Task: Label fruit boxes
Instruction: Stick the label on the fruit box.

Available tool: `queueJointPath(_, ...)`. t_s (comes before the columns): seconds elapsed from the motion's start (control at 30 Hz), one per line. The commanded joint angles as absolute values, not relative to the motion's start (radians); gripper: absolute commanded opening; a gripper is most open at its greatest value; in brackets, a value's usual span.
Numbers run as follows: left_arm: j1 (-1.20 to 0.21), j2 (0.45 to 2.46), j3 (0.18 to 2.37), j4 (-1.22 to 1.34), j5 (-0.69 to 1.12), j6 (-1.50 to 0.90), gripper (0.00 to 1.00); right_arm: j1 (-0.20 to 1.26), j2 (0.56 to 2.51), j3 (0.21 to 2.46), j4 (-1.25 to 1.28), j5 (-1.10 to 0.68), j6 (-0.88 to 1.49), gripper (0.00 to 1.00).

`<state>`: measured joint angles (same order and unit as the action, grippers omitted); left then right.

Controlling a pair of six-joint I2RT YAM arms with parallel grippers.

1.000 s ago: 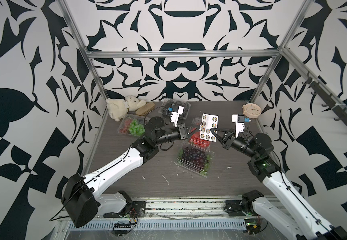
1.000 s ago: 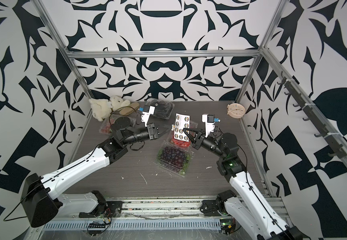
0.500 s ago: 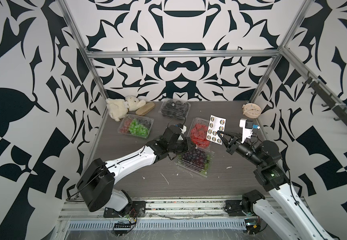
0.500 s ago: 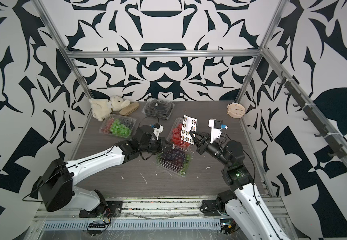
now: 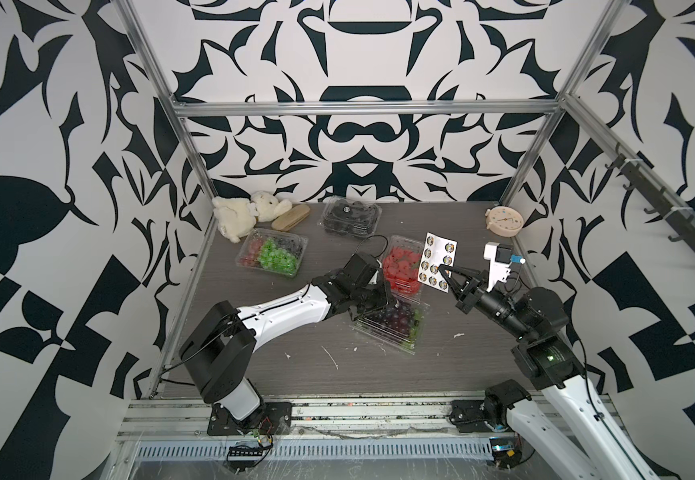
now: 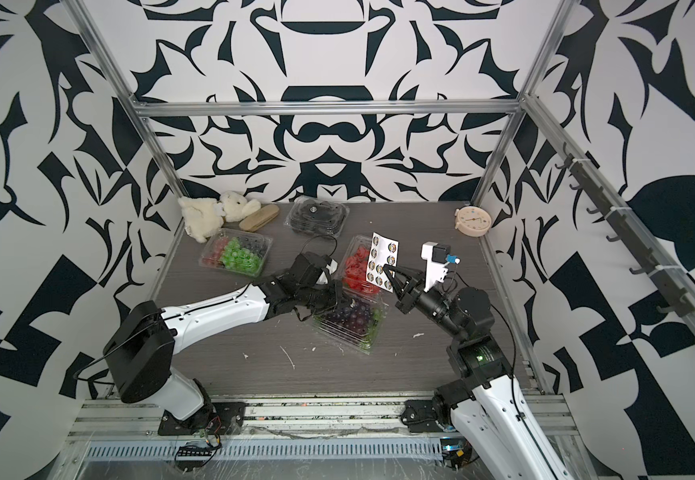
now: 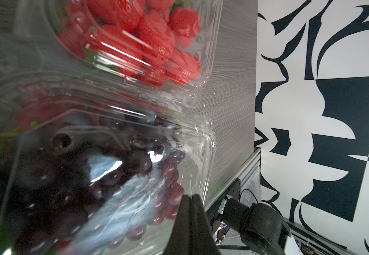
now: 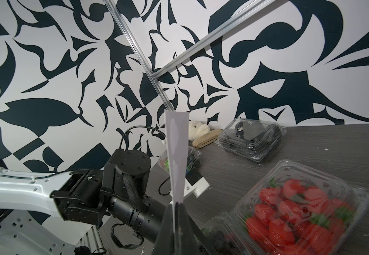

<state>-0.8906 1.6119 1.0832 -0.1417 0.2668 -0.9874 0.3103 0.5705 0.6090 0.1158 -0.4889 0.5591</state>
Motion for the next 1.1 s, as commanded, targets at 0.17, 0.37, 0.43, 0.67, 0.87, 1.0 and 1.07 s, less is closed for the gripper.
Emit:
queueJointPath(0.17,-0.905,1.644,1.114,-0.233,0.266,-0.977,0.00,0.313,0.573,0.607,0.155,-0.479,0.546,0.00)
queueJointPath(0.37,-0.906,1.671,1.140,-0.278,0.249,-0.967,0.00,0.313,0.573,0.607,0.158,-0.483,0.548,0.00)
queueJointPath(0.43,-0.905,1.682,1.150,-0.296,0.242,-0.963,0.00,0.313,0.574,0.606,0.159,-0.484,0.548,0.00)
queueJointPath(0.67,-0.907,1.704,1.182,-0.354,0.217,-0.947,0.00,0.313,0.572,0.604,0.163,-0.485,0.551,0.00)
queueJointPath(0.87,-0.914,1.719,1.212,-0.418,0.174,-0.929,0.00,0.311,0.573,0.603,0.164,-0.486,0.551,0.00)
queueJointPath(1.0,-0.925,1.729,1.238,-0.460,0.147,-0.912,0.12,0.312,0.573,0.603,0.168,-0.490,0.552,0.00)
queueJointPath(1.07,-0.928,1.732,1.249,-0.478,0.134,-0.907,0.18,0.311,0.572,0.601,0.170,-0.493,0.554,0.00)
